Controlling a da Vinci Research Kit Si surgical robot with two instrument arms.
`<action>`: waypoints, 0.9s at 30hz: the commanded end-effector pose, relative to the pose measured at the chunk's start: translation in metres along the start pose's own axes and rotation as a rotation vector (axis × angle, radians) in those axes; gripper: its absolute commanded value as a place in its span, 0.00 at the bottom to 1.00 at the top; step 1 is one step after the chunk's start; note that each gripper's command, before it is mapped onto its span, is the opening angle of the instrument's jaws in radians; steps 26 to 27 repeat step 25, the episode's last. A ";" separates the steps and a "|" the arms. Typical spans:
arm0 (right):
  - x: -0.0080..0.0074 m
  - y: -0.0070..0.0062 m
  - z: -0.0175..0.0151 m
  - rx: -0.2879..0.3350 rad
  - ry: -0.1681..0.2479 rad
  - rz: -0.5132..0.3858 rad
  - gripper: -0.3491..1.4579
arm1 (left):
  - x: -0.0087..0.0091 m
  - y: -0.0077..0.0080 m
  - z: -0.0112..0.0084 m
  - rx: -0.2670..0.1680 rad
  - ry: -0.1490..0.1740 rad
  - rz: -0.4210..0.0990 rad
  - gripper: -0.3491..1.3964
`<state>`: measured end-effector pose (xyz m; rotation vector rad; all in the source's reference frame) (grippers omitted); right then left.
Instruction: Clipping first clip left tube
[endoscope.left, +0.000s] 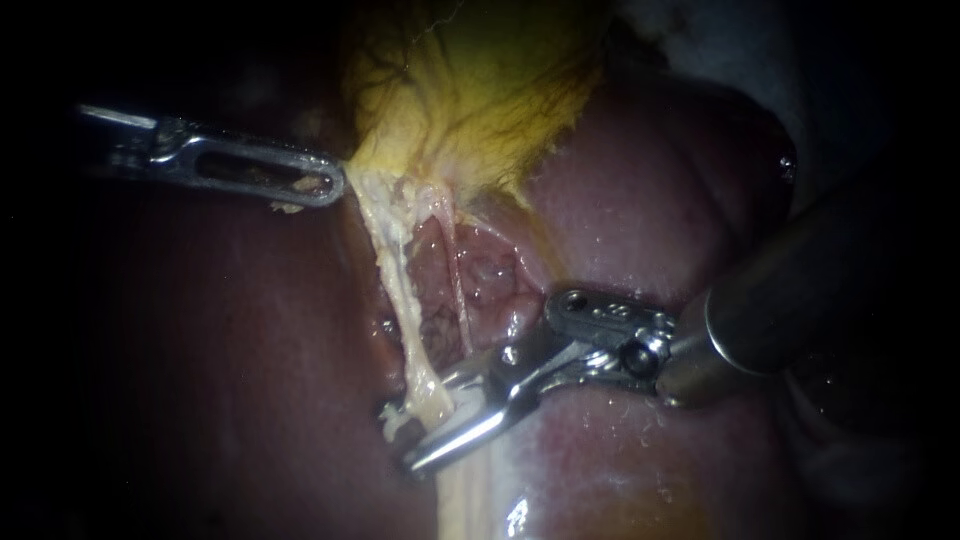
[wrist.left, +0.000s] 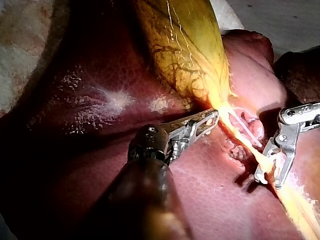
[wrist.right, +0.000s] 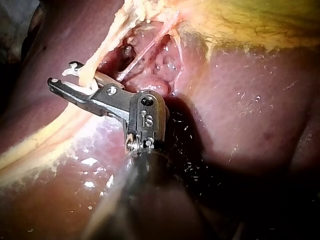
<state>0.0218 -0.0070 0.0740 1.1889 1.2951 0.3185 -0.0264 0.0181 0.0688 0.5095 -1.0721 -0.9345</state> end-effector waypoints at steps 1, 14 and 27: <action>-0.0001 0.0001 -0.0001 -0.002 0.001 0.000 0.15 | 0.0000 0.0000 0.0000 0.000 0.000 0.000 0.00; -0.0001 0.0001 0.0000 -0.008 -0.009 0.000 0.00 | 0.0000 0.0000 0.0000 0.001 0.000 0.000 0.00; -0.0003 0.0000 0.0001 -0.021 -0.030 0.000 0.00 | 0.0000 0.0001 0.0000 0.001 0.000 0.000 0.00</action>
